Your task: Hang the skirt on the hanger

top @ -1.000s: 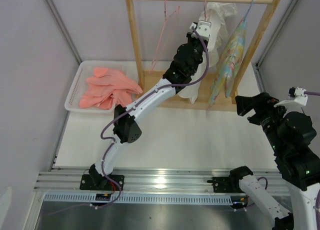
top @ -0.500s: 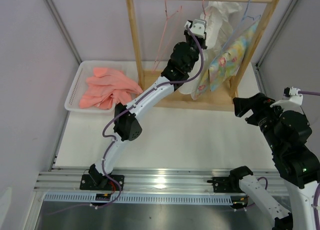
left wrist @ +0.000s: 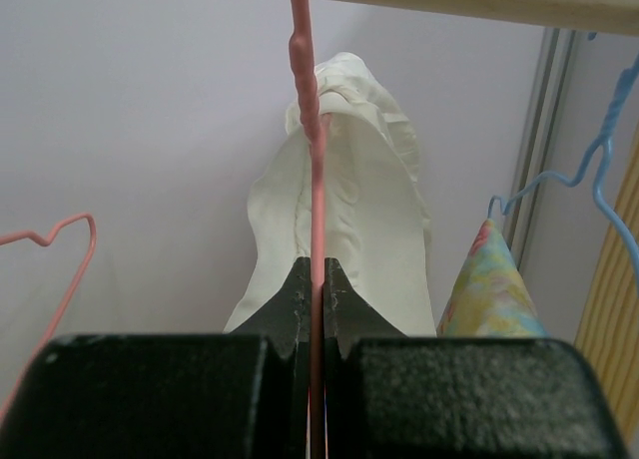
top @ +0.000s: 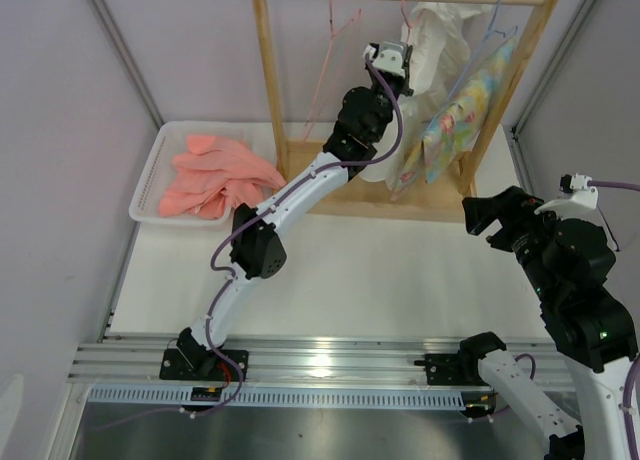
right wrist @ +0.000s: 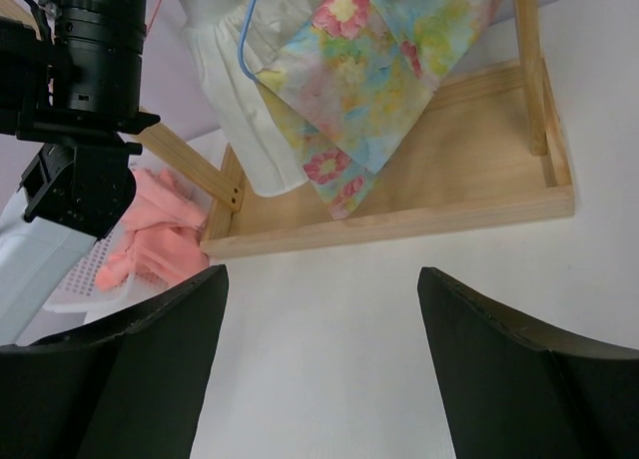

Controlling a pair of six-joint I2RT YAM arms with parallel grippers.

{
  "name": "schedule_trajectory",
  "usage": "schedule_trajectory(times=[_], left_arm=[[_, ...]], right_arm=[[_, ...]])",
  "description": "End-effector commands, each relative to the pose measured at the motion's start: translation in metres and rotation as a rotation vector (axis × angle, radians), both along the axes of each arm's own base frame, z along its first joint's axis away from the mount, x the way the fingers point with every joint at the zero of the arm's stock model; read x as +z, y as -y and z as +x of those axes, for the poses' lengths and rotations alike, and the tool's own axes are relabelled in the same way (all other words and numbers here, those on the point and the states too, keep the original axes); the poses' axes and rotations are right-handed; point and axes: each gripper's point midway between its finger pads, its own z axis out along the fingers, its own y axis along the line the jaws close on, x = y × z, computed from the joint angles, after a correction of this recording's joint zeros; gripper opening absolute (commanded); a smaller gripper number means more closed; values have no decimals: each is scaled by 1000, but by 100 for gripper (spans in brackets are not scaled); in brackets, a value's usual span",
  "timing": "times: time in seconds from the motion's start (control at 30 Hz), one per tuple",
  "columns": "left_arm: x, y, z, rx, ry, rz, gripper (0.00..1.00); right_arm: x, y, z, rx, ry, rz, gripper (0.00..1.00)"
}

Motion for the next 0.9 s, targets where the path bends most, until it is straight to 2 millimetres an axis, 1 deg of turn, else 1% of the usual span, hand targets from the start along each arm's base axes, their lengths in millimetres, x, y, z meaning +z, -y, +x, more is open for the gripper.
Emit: schedule_trajectory(times=[0.0, 0.17, 0.3, 0.33, 0.4, 0.43, 0.47, 0.53, 0.6, 0.63, 0.67, 0.7, 0.73, 0.77, 0.8, 0.83, 0.87], left_arm=[[54, -31, -9, 22, 108, -150, 0], [68, -48, -9, 41, 108, -189, 0], [63, -59, 0, 81, 58, -184, 0], [57, -57, 3, 81, 35, -166, 0], [54, -57, 5, 74, 17, -149, 0], [49, -52, 6, 63, 1, -122, 0], [48, -50, 5, 52, -3, -115, 0], [40, -43, 5, 34, -28, -80, 0], [36, -38, 1, 18, -41, -52, 0], [26, -33, 1, 13, -58, -23, 0], [27, -28, -5, 7, -53, 2, 0], [35, -29, -13, 7, -40, 5, 2], [25, -23, -15, 1, -58, 29, 8], [27, -22, -19, -5, -57, 33, 13], [46, -29, -30, -7, -34, 10, 20], [42, -28, -33, -9, -40, 17, 34], [40, -26, -38, -13, -42, 27, 38]], right_arm=[[1, -1, 2, 8, 11, -15, 84], [2, -3, 2, 17, 13, -12, 84], [1, -3, 4, 18, 11, -10, 84], [1, -4, 4, 21, 13, -9, 83], [1, -6, 4, 28, 13, -2, 84], [0, -6, 4, 28, 12, -2, 83], [0, -5, 4, 26, 13, 1, 83], [-1, -5, 4, 26, 10, 0, 83], [0, -5, 3, 21, 14, 4, 84], [1, -5, 3, 22, 15, 4, 84], [1, -5, 3, 21, 15, 4, 83], [2, -4, 3, 19, 18, 5, 83], [1, -4, 4, 19, 15, 5, 84], [2, -4, 4, 19, 17, 6, 84], [2, -4, 4, 14, 19, 8, 84], [3, -3, 3, 13, 22, 8, 84], [4, -3, 3, 13, 24, 9, 84]])
